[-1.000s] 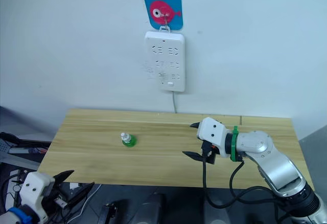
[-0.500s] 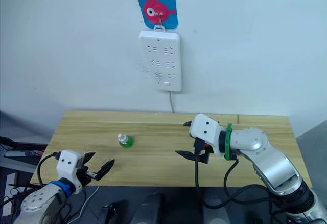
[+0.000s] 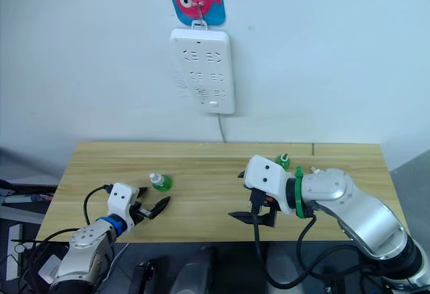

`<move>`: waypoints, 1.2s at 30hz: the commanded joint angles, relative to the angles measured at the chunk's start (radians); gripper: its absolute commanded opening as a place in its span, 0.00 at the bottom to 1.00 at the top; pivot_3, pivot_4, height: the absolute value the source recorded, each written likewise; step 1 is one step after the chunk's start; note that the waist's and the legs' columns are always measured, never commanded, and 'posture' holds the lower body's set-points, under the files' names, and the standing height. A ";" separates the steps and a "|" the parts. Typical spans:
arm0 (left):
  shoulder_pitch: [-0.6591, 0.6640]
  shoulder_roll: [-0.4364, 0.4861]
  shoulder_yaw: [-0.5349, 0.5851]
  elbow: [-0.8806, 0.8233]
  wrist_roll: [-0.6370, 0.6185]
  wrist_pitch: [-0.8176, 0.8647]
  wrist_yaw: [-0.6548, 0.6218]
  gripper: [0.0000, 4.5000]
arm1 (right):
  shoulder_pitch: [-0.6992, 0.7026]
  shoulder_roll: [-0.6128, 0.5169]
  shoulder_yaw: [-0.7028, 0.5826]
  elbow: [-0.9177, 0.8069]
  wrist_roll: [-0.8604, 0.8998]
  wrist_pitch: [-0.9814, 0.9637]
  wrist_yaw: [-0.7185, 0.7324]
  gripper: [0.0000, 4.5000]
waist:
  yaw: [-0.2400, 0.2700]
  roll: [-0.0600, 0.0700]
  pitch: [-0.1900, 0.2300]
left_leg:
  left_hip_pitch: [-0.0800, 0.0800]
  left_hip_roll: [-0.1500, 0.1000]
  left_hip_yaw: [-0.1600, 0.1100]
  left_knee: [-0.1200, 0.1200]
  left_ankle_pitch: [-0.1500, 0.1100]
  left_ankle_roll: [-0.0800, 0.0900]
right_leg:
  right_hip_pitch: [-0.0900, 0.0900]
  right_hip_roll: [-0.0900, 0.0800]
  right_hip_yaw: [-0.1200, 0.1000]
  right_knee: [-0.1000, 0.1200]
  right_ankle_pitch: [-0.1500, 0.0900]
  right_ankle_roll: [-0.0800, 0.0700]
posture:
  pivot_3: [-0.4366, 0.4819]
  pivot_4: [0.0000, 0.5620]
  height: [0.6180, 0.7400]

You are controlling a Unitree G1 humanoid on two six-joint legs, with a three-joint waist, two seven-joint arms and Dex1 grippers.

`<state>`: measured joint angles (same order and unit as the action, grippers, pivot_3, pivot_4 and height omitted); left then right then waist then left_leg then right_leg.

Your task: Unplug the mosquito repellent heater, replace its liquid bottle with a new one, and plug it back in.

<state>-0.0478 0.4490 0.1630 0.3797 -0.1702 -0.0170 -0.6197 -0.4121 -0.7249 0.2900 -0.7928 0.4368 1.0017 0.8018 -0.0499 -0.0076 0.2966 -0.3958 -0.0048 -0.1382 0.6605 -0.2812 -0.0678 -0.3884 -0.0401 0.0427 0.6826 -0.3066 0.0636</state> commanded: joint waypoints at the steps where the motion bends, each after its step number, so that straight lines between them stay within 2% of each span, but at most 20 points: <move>1: -0.018 -0.012 -0.016 0.087 0.015 -0.027 0.002 1.00 | 0.001 -0.007 -0.027 -0.063 0.047 0.022 -0.006 0.99 | -0.007 0.000 0.002 | 0.000 0.000 0.000 0.000 0.000 0.000 | 0.000 0.000 0.000 0.000 0.000 0.000 | 0.39 0.66 0.95; 12: -0.071 -0.031 -0.004 0.185 0.000 -0.093 0.003 1.00 | 0.016 -0.040 -0.028 -0.081 0.086 0.034 -0.032 0.99 | -0.013 0.001 0.003 | 0.000 0.000 0.000 0.000 0.000 0.000 | 0.000 0.000 0.000 0.000 0.000 0.000 | 0.38 0.64 0.95; 15: -0.090 -0.038 -0.009 0.205 0.004 -0.119 0.005 0.87 | 0.022 -0.041 -0.036 -0.085 0.102 0.042 -0.044 1.00 | -0.013 0.001 0.004 | 0.000 0.000 0.000 0.000 0.000 0.000 | 0.000 0.000 0.000 0.000 0.000 0.001 | 0.38 0.64 0.95; 21: -0.079 -0.041 -0.030 0.208 0.018 -0.158 -0.013 0.50 | 0.040 -0.052 -0.038 -0.087 0.100 0.023 -0.062 1.00 | -0.013 0.000 0.004 | 0.000 0.000 0.000 -0.001 0.000 0.000 | 0.000 0.000 0.000 -0.001 0.000 0.001 | 0.37 0.63 0.95; 25: -0.066 -0.006 -0.033 0.197 0.030 -0.192 -0.028 0.50 | 0.046 -0.055 -0.023 -0.067 0.061 -0.024 -0.078 1.00 | -0.015 0.000 0.004 | 0.000 0.000 0.000 -0.001 0.000 0.000 | -0.001 0.000 0.000 -0.001 0.000 0.001 | 0.38 0.61 0.95; 30: -0.041 0.046 -0.054 0.033 0.026 -0.180 -0.079 0.50 | 0.035 -0.055 -0.026 -0.029 0.033 -0.082 -0.070 1.00 | -0.021 0.000 0.005 | -0.001 0.001 0.000 -0.001 0.000 0.000 | -0.001 0.000 0.000 -0.002 0.000 0.001 | 0.38 0.57 0.95; 34: -0.053 0.095 -0.132 -0.168 0.003 -0.087 -0.206 0.50 | 0.018 -0.037 -0.039 0.004 0.034 -0.116 -0.064 1.00 | -0.015 -0.001 0.005 | -0.003 0.000 -0.002 -0.001 0.000 -0.001 | -0.002 0.000 -0.001 -0.002 0.000 0.001 | 0.39 0.52 0.95; 36: -0.097 0.144 -0.187 -0.289 -0.032 0.023 -0.307 0.50 | 0.005 -0.021 -0.055 0.020 0.049 -0.131 -0.059 1.00 | -0.013 -0.001 0.004 | -0.003 0.000 -0.002 -0.001 0.000 -0.001 | -0.002 0.000 -0.001 -0.002 0.000 0.001 | 0.38 0.50 0.95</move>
<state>-0.1191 0.5628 0.0053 0.1958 -0.1635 -0.0572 -0.8515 -0.3933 -0.7601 0.2641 -0.7634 0.4736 0.8989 0.7349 -0.0631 -0.0086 0.3011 -0.3992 -0.0048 -0.1396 0.6598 -0.2808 -0.0686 -0.3903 -0.0402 0.0414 0.6804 -0.3061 0.0647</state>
